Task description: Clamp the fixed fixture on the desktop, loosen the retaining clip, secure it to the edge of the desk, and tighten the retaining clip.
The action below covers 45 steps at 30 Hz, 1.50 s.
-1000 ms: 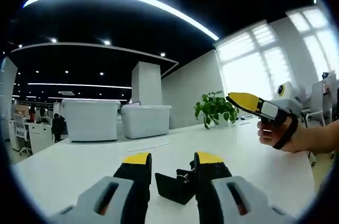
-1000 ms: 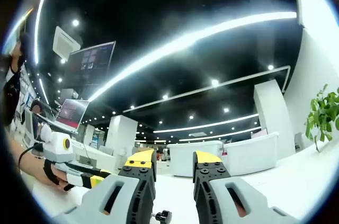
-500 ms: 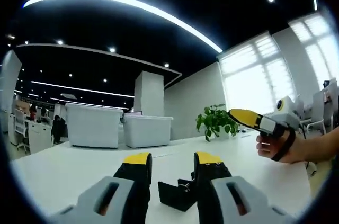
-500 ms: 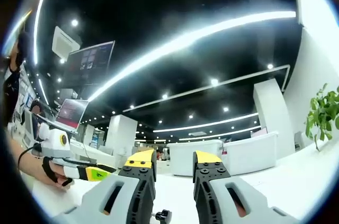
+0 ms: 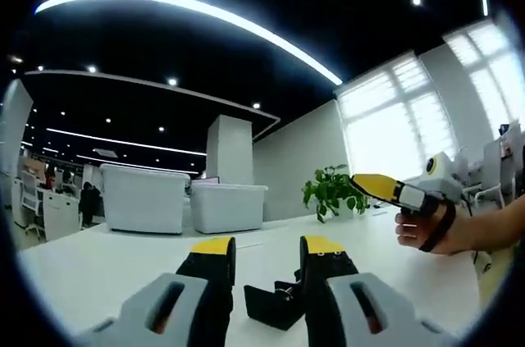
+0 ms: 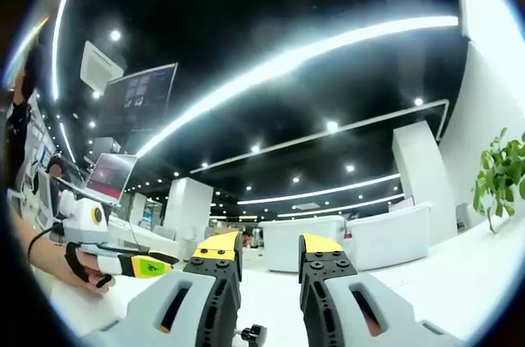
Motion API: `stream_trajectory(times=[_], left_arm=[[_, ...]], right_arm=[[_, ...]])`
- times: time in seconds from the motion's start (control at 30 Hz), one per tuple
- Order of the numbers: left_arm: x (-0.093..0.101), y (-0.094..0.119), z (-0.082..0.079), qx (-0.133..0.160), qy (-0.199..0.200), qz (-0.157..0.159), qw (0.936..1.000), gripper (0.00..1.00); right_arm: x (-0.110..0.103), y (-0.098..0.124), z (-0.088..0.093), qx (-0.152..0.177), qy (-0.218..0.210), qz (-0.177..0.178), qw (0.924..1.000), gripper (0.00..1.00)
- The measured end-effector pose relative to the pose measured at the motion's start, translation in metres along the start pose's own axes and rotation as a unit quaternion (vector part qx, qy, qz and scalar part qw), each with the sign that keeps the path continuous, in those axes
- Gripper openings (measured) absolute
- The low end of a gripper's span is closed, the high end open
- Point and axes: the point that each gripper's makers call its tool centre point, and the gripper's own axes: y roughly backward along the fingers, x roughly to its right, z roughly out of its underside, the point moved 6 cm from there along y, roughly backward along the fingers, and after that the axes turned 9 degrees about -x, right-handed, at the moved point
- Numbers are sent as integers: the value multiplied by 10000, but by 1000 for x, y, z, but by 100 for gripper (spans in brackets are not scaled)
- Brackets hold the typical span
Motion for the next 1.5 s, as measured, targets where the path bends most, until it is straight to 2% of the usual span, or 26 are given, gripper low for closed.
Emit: stream_trajectory(times=[0.23,0.47,0.57,0.63,0.9,1.07,1.13,1.27,1.5], left_arm=[[0,0,2,-100,-73,-29,9999,33],[7,-14,22,-789,-350,162,9961,34],[7,-19,28,-962,-391,175,9944,34],[6,-19,28,-959,-365,179,9946,34],[-2,-24,35,-1177,-334,60,9925,34],[6,-26,41,-1443,-434,9,9886,34],[2,-26,43,-1562,-406,-91,9869,34],[0,-26,44,-1593,-347,-188,9864,34],[-2,-30,51,-1829,-378,-338,9818,33]], right_arm=[[-4,2,-1,-1,37,-2,10000,26],[-4,2,-2,9,42,11,10000,26],[0,1,-2,14,29,20,10000,26],[1,-1,-1,17,27,0,10000,26],[3,-2,-1,61,33,-40,10000,26],[4,-1,-3,124,-23,-34,9999,26],[5,0,-4,142,-33,-30,9999,26],[5,0,-4,175,-57,-46,9998,26],[4,0,-6,220,-87,-69,9997,26]])
